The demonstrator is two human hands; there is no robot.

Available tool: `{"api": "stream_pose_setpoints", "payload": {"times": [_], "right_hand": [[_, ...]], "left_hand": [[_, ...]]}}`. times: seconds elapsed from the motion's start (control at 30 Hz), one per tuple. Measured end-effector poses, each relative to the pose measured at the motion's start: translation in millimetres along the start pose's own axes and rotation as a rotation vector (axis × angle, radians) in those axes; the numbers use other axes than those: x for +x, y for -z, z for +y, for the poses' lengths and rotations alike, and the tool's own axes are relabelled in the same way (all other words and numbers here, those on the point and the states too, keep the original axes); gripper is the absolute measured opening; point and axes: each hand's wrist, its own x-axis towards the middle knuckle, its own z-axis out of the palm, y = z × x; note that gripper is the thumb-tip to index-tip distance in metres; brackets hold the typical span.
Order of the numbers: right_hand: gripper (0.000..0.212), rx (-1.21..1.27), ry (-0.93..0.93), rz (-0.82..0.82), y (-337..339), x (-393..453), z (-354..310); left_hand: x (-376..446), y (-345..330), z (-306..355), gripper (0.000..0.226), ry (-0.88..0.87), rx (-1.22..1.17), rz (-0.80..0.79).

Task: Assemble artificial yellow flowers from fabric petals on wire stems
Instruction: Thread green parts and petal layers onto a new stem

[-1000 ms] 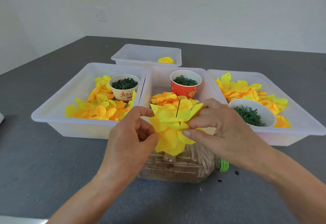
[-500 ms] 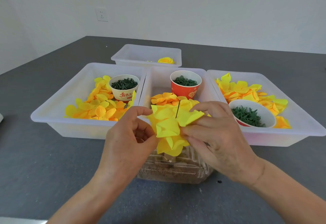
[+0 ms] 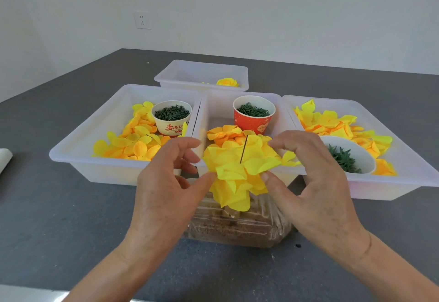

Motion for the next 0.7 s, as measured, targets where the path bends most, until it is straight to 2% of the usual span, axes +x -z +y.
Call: {"api": "stream_pose_setpoints", "payload": {"times": [0.17, 0.27, 0.37, 0.47, 0.57, 0.7], "right_hand": [[0.02, 0.027, 0.101, -0.06, 0.7, 2.7, -2.0], [0.013, -0.024, 0.191, -0.075, 0.8, 4.8, -1.6], [0.011, -0.098, 0.28, -0.107, 0.8, 7.2, -1.3], [0.011, -0.152, 0.361, -0.141, 1.4, 9.0, -2.2], [0.021, -0.18, 0.424, -0.147, 0.7, 10.1, -4.7], [0.019, -0.245, 0.474, -0.117, -0.9, 11.0, -8.8]], "left_hand": [[-15.4, 1.4, 1.9, 0.018, 0.278, -0.211, -0.046], [-26.0, -2.4, 8.9, 0.036, 0.399, -0.329, -0.106], [-27.1, -6.7, 14.0, 0.024, 0.482, -0.367, -0.138], [-26.6, -9.7, 13.4, 0.022, 0.515, -0.406, -0.137], [-26.8, -10.8, 14.5, 0.023, 0.516, -0.423, -0.146], [-26.7, -11.7, 12.2, 0.022, 0.508, -0.416, -0.134]]}}
